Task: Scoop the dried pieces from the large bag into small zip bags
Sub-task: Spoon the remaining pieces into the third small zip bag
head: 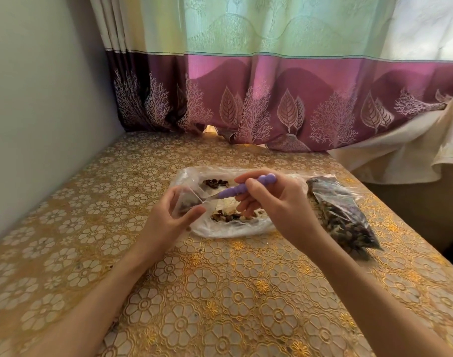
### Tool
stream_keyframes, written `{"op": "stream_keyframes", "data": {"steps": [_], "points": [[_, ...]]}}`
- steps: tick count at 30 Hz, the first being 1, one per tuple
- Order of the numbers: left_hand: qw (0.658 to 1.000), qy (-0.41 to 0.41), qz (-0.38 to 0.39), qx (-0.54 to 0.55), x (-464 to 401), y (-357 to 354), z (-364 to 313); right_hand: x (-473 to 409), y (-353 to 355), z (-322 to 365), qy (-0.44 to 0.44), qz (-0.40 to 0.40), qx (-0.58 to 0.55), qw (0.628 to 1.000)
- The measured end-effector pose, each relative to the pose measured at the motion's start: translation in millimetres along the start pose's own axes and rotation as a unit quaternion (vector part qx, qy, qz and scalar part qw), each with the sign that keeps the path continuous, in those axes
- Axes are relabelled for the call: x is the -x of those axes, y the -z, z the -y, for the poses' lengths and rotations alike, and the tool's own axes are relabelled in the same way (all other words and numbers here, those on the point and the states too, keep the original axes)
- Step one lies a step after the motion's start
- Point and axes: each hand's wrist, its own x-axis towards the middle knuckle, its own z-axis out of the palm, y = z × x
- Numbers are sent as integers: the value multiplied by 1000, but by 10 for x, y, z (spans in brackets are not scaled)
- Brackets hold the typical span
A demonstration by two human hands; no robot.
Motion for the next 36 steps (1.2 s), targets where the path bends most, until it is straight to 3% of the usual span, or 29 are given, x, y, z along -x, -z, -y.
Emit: {"op": "stream_keyframes", "data": {"steps": [9, 13, 17, 20, 25, 30, 36], "points": [[999, -37, -32, -9, 16, -7, -17, 7, 58, -29, 6, -15, -29, 999], [998, -31, -30, -47, 9, 21, 10, 50, 189, -85, -20, -121, -119, 985], [994, -22, 4, -109, 10, 45, 82, 123, 384, -207, -58, -273, -175, 944], [980, -52, 28, -192, 26, 18, 120, 190, 482, -350, -102, -296, -118, 942], [960, -34, 51, -272, 51, -8, 109, 296, 569, -555, -125, -285, 1, 950], [940, -32, 48, -337, 23, 4, 165, 348, 588, -582, -66, -309, 165, 934], [932, -44, 49, -357, -9, -2, 189, 290, 536, -585, 13, -272, 378, 885]]}}
